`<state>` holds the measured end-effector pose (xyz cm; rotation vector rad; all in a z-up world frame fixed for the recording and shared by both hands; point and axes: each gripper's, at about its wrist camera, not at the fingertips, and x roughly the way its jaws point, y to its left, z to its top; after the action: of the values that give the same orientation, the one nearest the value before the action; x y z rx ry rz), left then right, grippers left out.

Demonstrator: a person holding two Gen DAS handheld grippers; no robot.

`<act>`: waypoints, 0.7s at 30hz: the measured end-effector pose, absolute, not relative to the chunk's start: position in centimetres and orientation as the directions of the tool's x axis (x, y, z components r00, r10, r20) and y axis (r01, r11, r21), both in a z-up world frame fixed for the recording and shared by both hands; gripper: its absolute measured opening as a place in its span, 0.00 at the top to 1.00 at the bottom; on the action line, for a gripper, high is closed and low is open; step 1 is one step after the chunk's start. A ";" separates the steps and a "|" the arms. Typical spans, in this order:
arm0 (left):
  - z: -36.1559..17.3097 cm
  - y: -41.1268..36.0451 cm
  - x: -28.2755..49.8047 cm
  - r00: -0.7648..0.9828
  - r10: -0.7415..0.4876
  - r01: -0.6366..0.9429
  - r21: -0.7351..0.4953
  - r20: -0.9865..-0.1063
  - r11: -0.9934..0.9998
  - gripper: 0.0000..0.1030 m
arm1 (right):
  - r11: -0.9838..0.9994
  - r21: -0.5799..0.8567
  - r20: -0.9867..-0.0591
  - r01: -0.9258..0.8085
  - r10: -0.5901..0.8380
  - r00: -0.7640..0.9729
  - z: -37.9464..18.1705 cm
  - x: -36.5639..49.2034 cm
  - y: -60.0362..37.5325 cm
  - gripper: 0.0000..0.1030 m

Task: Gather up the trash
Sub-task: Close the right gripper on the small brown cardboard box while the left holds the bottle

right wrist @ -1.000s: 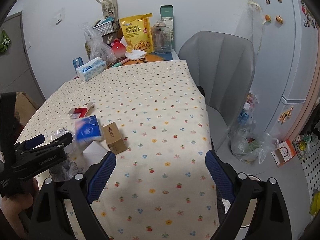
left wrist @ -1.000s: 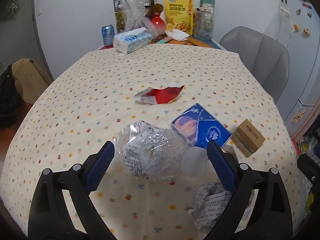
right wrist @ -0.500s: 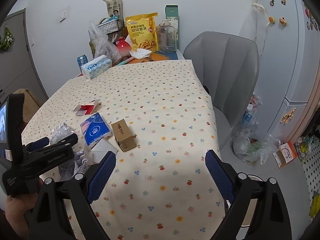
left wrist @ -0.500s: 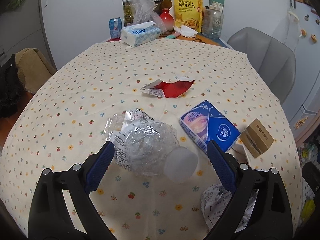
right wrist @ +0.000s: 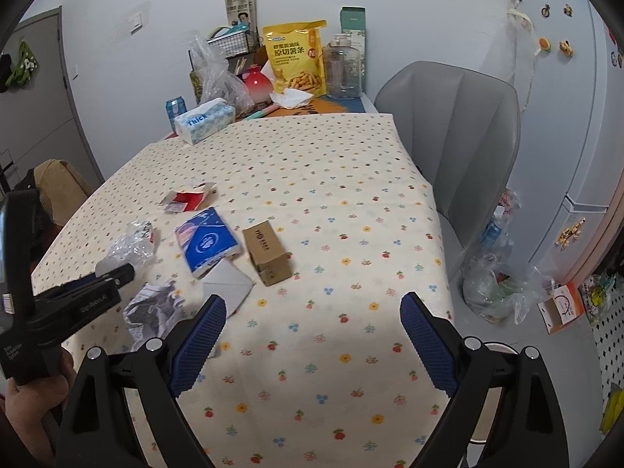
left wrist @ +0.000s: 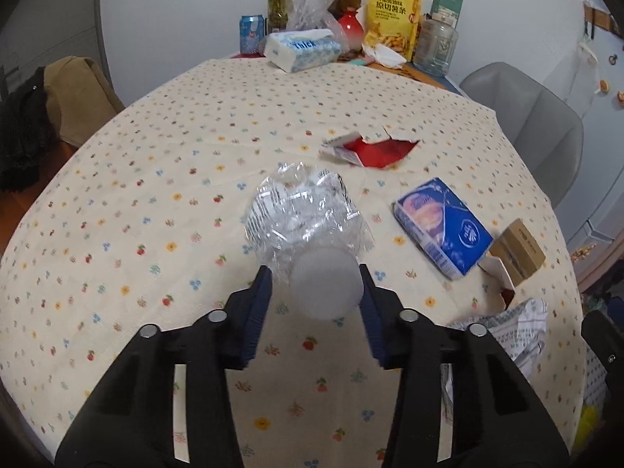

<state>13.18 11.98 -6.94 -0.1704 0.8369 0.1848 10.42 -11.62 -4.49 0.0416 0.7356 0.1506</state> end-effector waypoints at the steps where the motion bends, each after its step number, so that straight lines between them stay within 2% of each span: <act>1: -6.9 11.8 13.1 0.662 0.096 -0.225 -0.075 -0.743 0.971 0.61 | 0.988 0.088 -0.665 -0.127 0.153 0.731 -4.4 10.3 -11.4 0.14; 7: -6.2 11.4 13.3 0.689 0.098 -0.222 -0.080 -0.718 0.972 0.57 | 0.988 0.076 -0.662 -0.134 0.151 0.734 -4.0 10.3 -11.0 0.14; 8: -6.2 11.3 13.4 0.690 0.100 -0.221 -0.076 -0.717 0.972 0.64 | 0.988 0.076 -0.663 -0.135 0.151 0.733 -4.0 10.4 -11.0 0.15; 9: -6.2 11.3 13.5 0.696 0.101 -0.220 -0.076 -0.711 0.973 0.65 | 0.988 0.075 -0.665 -0.137 0.152 0.731 -4.1 10.6 -10.9 0.15; 14: -5.3 11.4 13.8 0.728 0.140 -0.239 -0.057 -0.671 0.969 0.69 | 0.985 0.078 -0.694 -0.152 0.164 0.702 -4.8 11.9 -10.6 0.35; 21: -4.6 11.6 15.6 0.745 0.160 -0.248 -0.047 -0.647 0.968 0.69 | 0.981 0.071 -0.722 -0.182 0.177 0.669 -5.8 14.4 -8.8 0.42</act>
<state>15.64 11.63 -4.56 -0.1334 0.6954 0.2239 14.35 -8.79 -5.77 -0.0070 0.8133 0.2021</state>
